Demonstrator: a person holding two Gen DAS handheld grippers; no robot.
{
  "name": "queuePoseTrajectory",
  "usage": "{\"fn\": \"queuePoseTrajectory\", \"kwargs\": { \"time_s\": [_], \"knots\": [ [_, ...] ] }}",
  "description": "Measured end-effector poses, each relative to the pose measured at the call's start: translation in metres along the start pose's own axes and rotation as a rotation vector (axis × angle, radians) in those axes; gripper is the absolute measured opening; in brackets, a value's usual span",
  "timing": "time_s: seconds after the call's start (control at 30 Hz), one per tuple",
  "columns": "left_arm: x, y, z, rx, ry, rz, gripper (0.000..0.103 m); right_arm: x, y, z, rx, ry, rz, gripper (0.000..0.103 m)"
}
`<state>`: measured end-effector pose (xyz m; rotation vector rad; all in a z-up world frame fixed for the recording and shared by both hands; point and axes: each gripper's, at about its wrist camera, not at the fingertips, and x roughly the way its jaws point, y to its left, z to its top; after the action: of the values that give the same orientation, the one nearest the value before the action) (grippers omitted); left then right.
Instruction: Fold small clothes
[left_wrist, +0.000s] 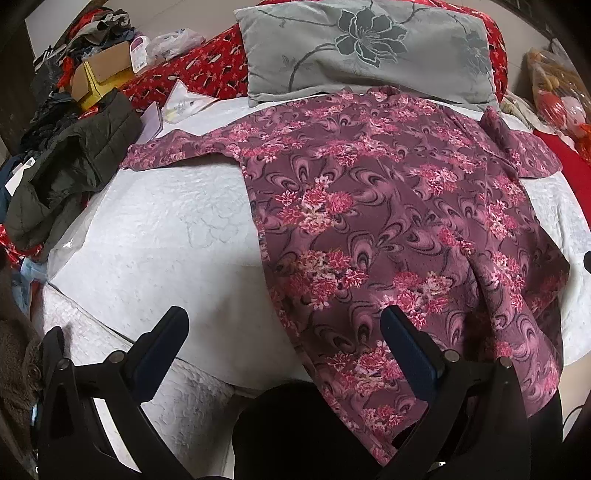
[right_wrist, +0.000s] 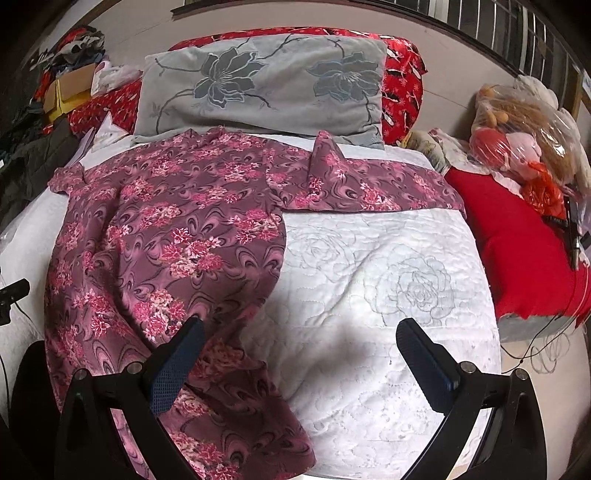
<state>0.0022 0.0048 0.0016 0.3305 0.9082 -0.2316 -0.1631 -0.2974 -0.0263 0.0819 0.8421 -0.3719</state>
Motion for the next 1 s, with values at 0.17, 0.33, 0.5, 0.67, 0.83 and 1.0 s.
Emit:
{"fn": "queuePoseTrajectory", "kwargs": {
  "time_s": [0.17,0.33,0.5,0.67,0.83,1.0],
  "knots": [
    [0.005,0.0,-0.002,-0.007,0.018,-0.013,0.103,0.001,0.001,-0.001,0.001,0.006,0.008,0.103],
    [0.009,0.002,-0.002,-0.015,0.029,-0.02,0.103,0.002,0.003,-0.001,-0.002,0.012,0.018,0.103],
    [0.014,0.005,-0.001,-0.027,0.038,-0.029,0.103,0.005,0.007,0.0,-0.008,0.023,0.017,0.103],
    [0.018,0.008,-0.002,-0.039,0.047,-0.036,0.103,0.006,0.01,0.0,-0.016,0.028,0.016,0.103],
    [0.019,0.007,-0.002,-0.038,0.049,-0.037,0.103,0.006,0.012,0.001,-0.019,0.029,0.019,0.103],
    [0.019,0.008,-0.002,-0.039,0.05,-0.037,0.103,0.008,0.013,0.001,-0.016,0.037,0.024,0.102]
  ]
}}
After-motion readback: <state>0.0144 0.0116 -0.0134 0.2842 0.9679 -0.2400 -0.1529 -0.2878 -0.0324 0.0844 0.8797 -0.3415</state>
